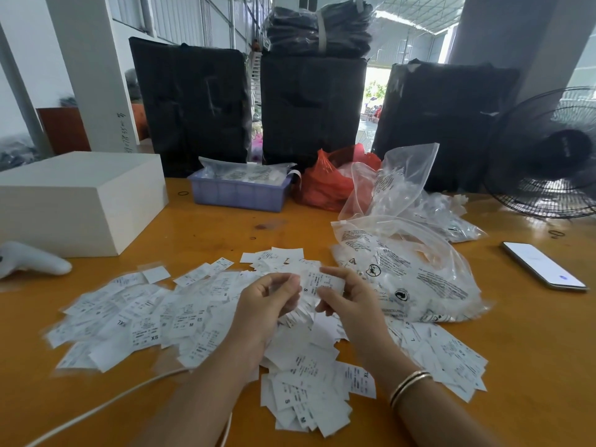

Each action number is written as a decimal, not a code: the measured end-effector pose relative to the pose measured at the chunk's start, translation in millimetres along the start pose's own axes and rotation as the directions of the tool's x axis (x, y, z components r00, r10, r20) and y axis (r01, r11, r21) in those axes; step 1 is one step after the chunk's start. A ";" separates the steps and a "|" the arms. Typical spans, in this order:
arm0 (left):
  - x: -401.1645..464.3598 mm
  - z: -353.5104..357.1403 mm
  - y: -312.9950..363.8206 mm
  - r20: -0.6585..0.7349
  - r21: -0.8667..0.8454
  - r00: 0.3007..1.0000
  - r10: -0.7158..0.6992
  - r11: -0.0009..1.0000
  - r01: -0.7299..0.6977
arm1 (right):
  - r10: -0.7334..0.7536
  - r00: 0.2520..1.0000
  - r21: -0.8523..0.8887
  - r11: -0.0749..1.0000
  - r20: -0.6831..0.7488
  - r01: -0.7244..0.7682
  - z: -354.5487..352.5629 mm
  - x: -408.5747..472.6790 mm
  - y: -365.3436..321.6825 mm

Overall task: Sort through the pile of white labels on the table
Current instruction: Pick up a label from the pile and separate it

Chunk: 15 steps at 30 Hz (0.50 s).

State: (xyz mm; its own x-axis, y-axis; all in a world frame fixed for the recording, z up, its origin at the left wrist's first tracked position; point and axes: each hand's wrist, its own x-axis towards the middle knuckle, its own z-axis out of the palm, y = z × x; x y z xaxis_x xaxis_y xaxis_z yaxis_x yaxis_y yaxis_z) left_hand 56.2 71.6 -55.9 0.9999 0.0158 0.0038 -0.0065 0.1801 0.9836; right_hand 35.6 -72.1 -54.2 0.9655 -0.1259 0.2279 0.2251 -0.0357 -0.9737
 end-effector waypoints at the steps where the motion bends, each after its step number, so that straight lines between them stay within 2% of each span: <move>1: 0.2 -0.1 -0.3 0.005 -0.010 1.000 -0.004 1.000 0.004 | -0.002 1.000 -0.038 0.999 0.025 0.003 1.2 -0.9 0.6; 4: 1.0 -0.8 -0.4 0.018 -0.019 1.000 -0.021 1.000 0.021 | -0.020 1.000 -0.093 0.995 0.021 0.022 2.5 -1.0 1.1; 7: 1.3 -1.3 -0.2 0.025 -0.016 0.999 -0.027 0.999 0.028 | -0.006 0.994 0.020 1.000 -0.106 0.009 -1.2 1.9 1.1; 9: 1.2 -1.1 0.2 0.023 -0.019 0.999 -0.035 0.999 0.036 | 0.019 0.990 0.088 0.996 -0.141 -0.007 -3.5 2.9 1.0; 15: 0.7 0.6 1.1 -0.010 -0.013 0.999 -0.033 0.999 0.033 | 0.028 0.998 0.080 0.997 -0.064 -0.023 -0.2 0.2 2.0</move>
State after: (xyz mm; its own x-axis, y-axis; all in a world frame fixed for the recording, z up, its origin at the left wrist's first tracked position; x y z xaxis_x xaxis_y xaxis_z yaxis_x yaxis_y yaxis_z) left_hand 56.9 71.2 -54.8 0.9993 0.0197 -0.0303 0.0260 0.1931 0.9808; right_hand 36.2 -72.4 -56.1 0.9611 -0.1898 0.2005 0.2127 0.0464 -0.9760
